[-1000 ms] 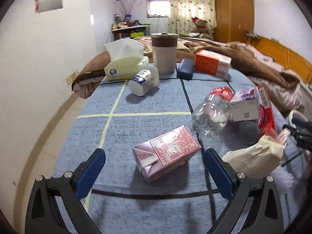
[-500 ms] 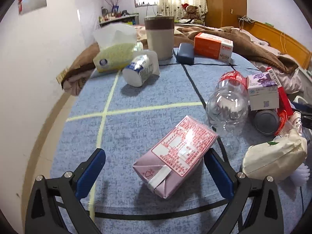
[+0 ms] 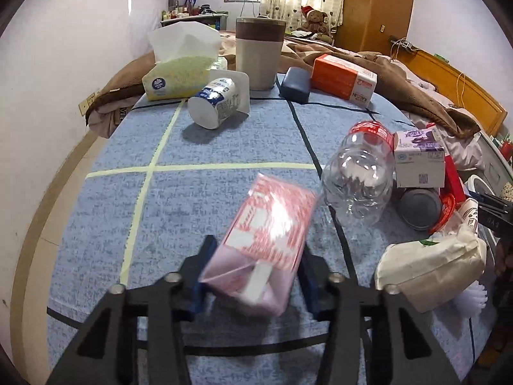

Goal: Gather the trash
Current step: 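Grasp the lavender foam sleeve with the right tool while the left tool grasps the pink carton, then carry both items over the white bin and open both tools to drop them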

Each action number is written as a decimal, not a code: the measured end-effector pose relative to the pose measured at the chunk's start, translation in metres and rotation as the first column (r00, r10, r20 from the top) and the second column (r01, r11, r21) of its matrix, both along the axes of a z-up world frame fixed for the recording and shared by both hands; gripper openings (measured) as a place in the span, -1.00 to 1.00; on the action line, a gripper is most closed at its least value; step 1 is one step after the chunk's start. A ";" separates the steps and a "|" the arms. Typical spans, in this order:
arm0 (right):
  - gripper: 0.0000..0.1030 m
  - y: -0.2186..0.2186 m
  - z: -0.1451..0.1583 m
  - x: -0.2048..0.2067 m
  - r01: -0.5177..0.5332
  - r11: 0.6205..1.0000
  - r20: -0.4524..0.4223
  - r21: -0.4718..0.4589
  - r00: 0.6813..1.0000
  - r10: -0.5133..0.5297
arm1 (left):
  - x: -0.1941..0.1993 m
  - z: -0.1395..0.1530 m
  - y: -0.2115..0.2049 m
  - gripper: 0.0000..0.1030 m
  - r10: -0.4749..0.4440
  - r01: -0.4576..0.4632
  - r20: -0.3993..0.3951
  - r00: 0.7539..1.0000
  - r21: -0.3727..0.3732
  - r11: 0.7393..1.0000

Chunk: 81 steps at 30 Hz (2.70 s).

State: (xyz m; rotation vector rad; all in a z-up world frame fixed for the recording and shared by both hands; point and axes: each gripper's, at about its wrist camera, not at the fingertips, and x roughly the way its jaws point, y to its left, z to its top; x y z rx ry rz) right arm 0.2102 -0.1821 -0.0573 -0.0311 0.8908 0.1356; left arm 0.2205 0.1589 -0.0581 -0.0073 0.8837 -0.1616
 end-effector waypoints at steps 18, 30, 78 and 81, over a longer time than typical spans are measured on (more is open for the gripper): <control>-0.54 -0.023 0.016 -0.024 0.039 0.996 0.091 0.085 0.995 -0.047 | -0.030 0.028 -0.030 -0.24 0.093 -0.091 0.076 0.993 -0.030 0.995; -0.54 -0.052 0.051 -0.063 0.074 0.990 0.186 0.116 0.978 -0.095 | -0.055 0.078 -0.098 -0.24 -0.013 0.021 0.201 0.980 -0.039 0.999; -0.49 -0.204 0.007 -0.108 0.398 0.917 -0.007 0.024 0.917 -0.398 | -0.052 0.044 -0.397 0.06 -0.510 0.516 0.088 0.856 -0.073 0.853; -0.20 -0.204 0.007 -0.106 0.396 0.918 -0.010 0.024 0.918 -0.395 | -0.052 0.046 -0.394 0.16 -0.504 0.511 0.099 0.858 -0.069 0.857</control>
